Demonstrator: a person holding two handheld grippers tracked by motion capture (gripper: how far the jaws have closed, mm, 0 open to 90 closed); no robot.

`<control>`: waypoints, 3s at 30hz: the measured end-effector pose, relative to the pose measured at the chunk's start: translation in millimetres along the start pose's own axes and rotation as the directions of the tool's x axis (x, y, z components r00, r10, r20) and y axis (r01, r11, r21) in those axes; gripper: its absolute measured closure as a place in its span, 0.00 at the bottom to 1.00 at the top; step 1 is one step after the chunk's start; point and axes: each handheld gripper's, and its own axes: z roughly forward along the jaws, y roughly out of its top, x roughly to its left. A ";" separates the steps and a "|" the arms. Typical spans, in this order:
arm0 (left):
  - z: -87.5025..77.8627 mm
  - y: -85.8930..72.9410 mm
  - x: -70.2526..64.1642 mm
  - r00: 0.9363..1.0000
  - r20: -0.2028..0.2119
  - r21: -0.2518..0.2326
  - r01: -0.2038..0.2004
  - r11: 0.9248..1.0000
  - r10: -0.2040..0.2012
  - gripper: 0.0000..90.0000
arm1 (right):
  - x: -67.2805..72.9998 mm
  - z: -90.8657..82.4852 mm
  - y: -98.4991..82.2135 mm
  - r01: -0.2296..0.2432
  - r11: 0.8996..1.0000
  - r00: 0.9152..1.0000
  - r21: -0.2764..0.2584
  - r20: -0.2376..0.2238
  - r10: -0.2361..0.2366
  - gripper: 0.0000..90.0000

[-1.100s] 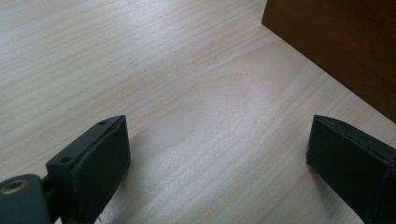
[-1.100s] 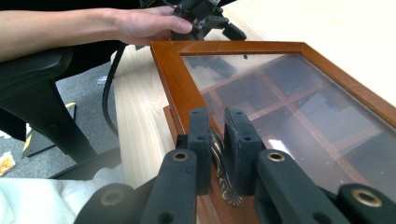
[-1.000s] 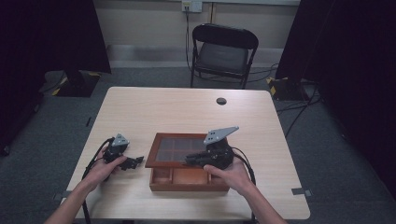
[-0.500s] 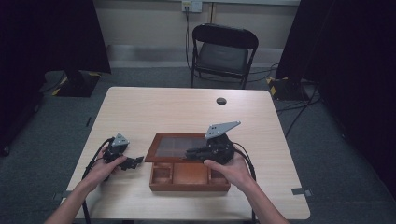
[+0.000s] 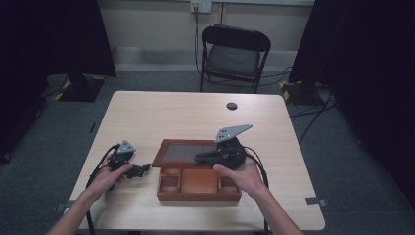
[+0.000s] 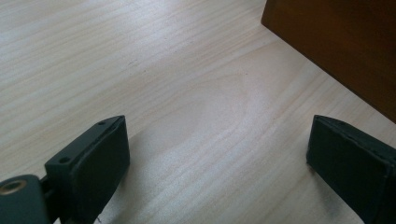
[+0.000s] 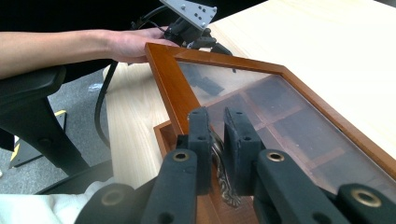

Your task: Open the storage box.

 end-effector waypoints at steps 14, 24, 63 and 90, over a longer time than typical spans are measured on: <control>-0.3 0.4 1.3 1.000 0.001 0.006 -0.017 1.000 0.017 0.06 | -0.9 -1.4 14.4 -0.007 1.000 1.000 -0.008 0.013 0.007 0.92; -0.1 0.3 0.9 1.000 0.001 0.005 -0.011 1.000 0.011 0.06 | -1.8 -2.4 18.9 -0.018 1.000 1.000 -0.002 0.025 0.018 0.92; -0.2 0.4 1.2 1.000 0.001 0.006 -0.015 1.000 0.015 0.06 | -12.7 -7.2 32.6 -0.042 0.998 0.998 -0.035 0.036 0.043 0.92; -0.4 0.4 1.8 1.000 0.002 0.010 -0.021 1.000 0.021 0.06 | -20.5 -8.7 38.9 -0.064 0.997 0.998 -0.038 0.018 0.065 0.92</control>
